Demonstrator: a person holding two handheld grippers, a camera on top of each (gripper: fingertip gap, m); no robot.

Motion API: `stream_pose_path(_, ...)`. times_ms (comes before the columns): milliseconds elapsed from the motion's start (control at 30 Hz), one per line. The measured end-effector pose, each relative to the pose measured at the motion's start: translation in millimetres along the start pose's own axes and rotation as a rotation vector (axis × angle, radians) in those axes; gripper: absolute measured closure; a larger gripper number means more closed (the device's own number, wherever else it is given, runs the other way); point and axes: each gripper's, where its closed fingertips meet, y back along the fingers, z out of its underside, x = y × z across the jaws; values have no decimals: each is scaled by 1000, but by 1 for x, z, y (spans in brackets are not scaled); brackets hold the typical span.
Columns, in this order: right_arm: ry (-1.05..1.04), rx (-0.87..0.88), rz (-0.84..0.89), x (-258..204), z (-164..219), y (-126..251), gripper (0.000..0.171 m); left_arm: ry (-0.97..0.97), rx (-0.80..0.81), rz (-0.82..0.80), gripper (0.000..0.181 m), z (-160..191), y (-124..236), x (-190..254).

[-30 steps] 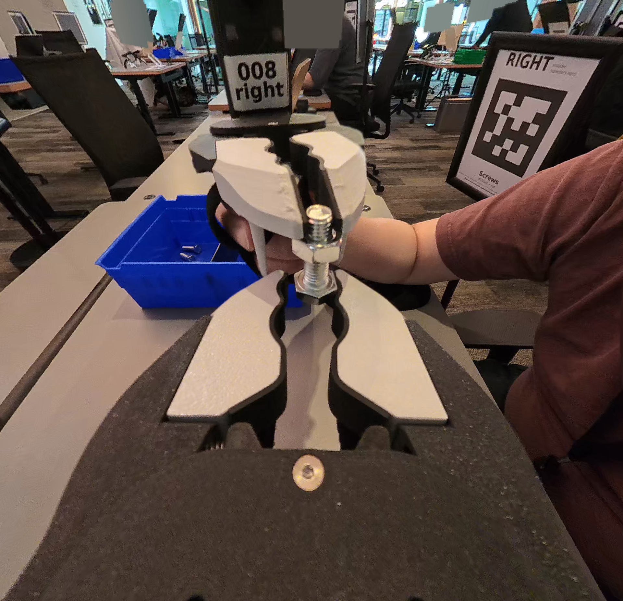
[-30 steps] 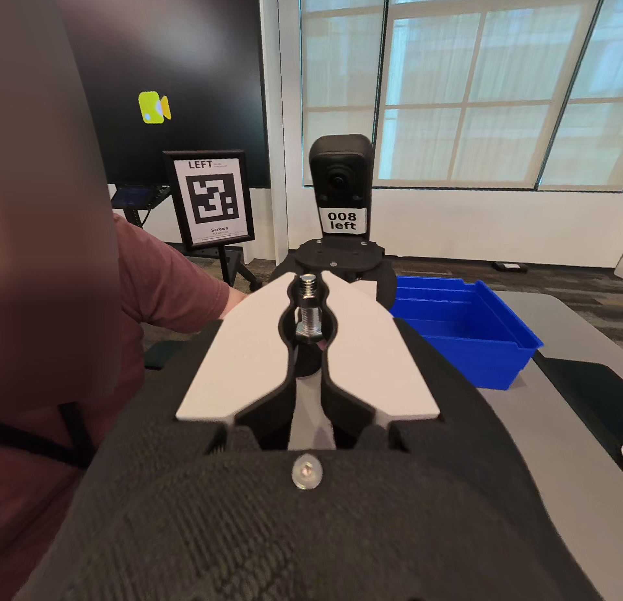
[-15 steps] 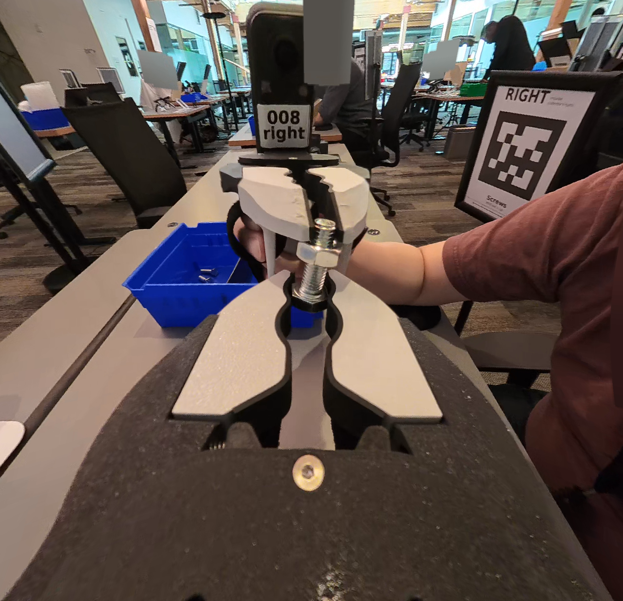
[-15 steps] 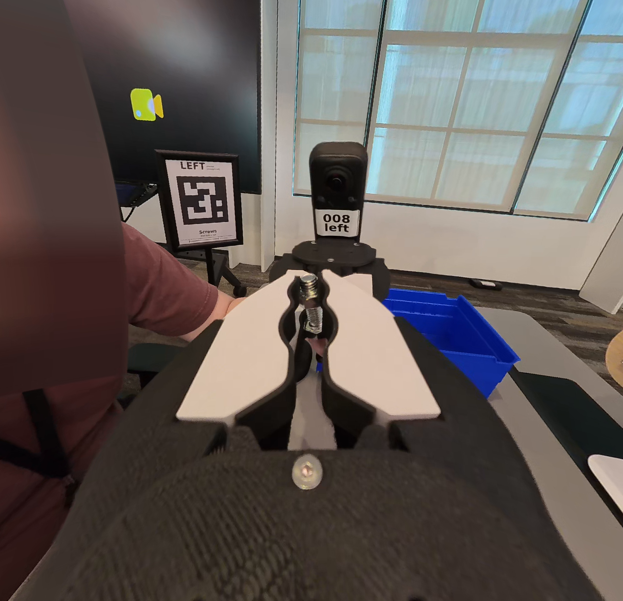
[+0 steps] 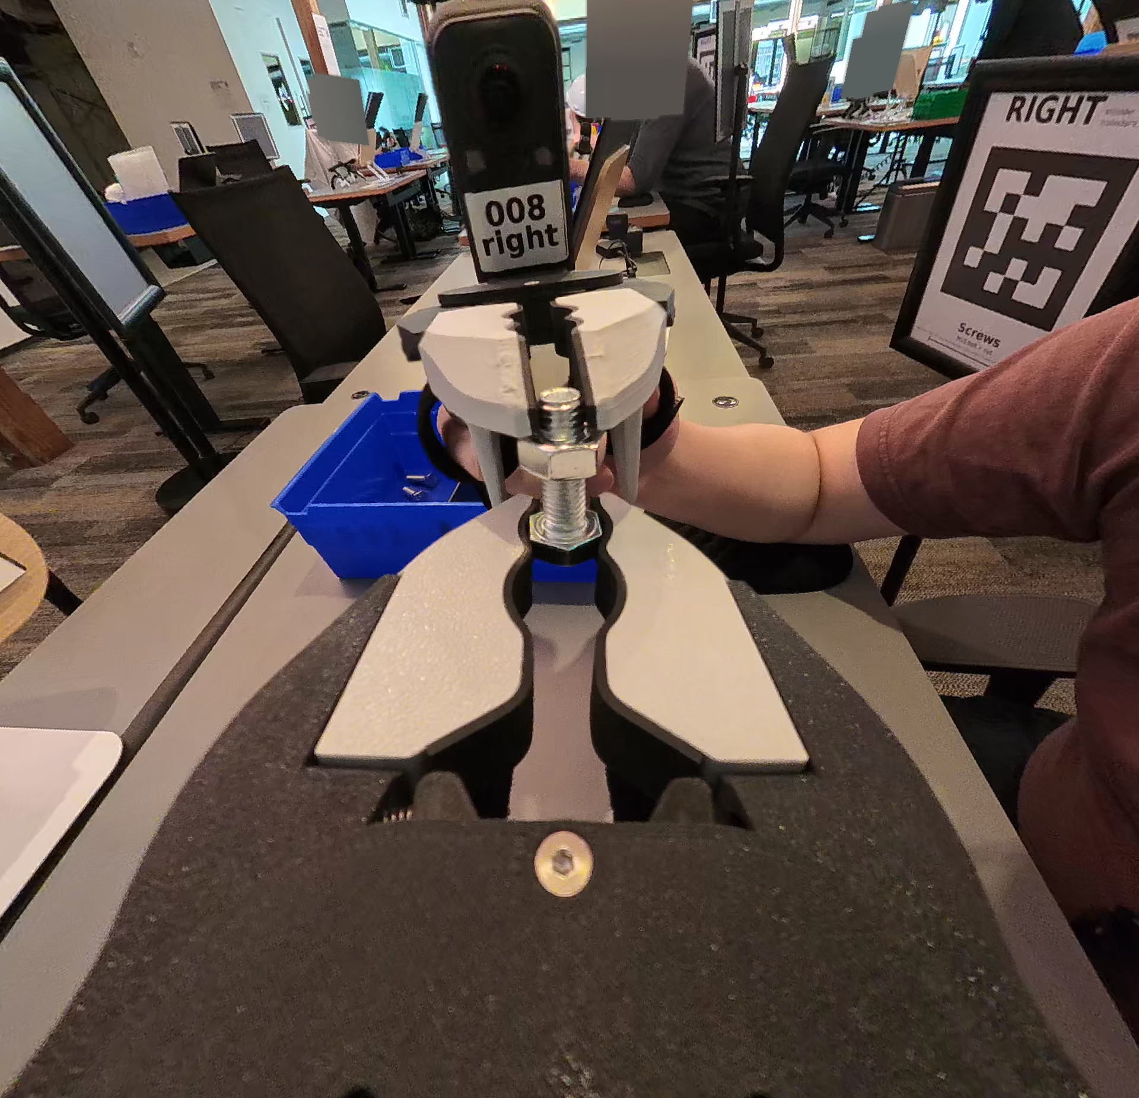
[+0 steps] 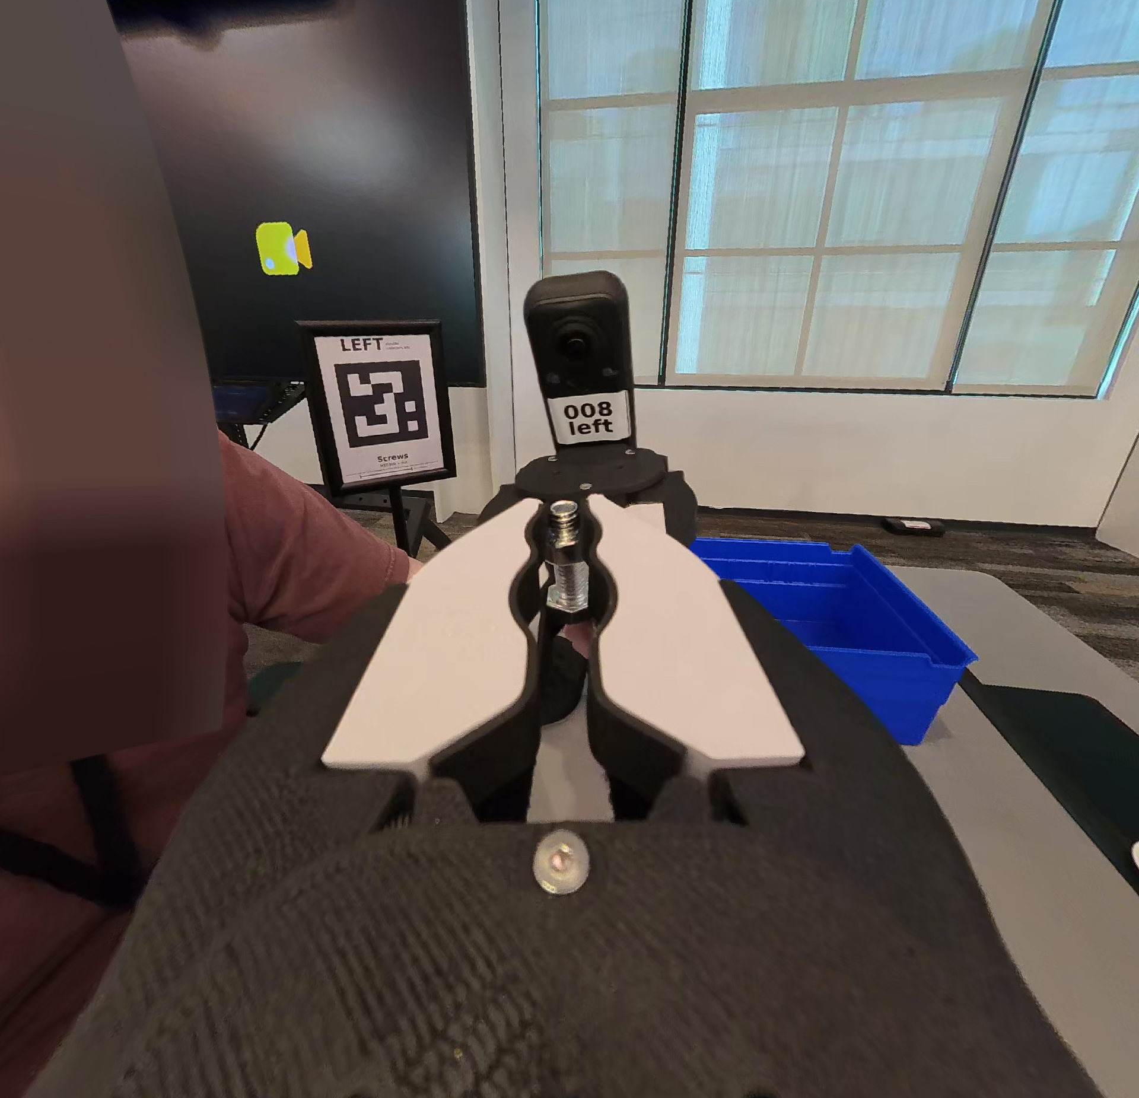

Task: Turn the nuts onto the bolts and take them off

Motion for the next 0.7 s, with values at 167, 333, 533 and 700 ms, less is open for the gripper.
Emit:
stream_pose_path(167, 0, -8, -7, 0, 0, 1, 161, -9, -14, -12, 167, 1, 0, -1)
stream_pose_path(333, -18, 8, -6, 1, -2, 2, 153, -3, -45, -26, 167, 3, 1, -2)
stream_pose_path(533, 100, -77, 125, 14, 0, 9, 133, 23, -62, -71, 167, 5, 3, -10)
stream_pose_path(700, 113, -117, 126, 14, 9, 3, 137, 31, -55, -60, 167, 5, 1, -9)
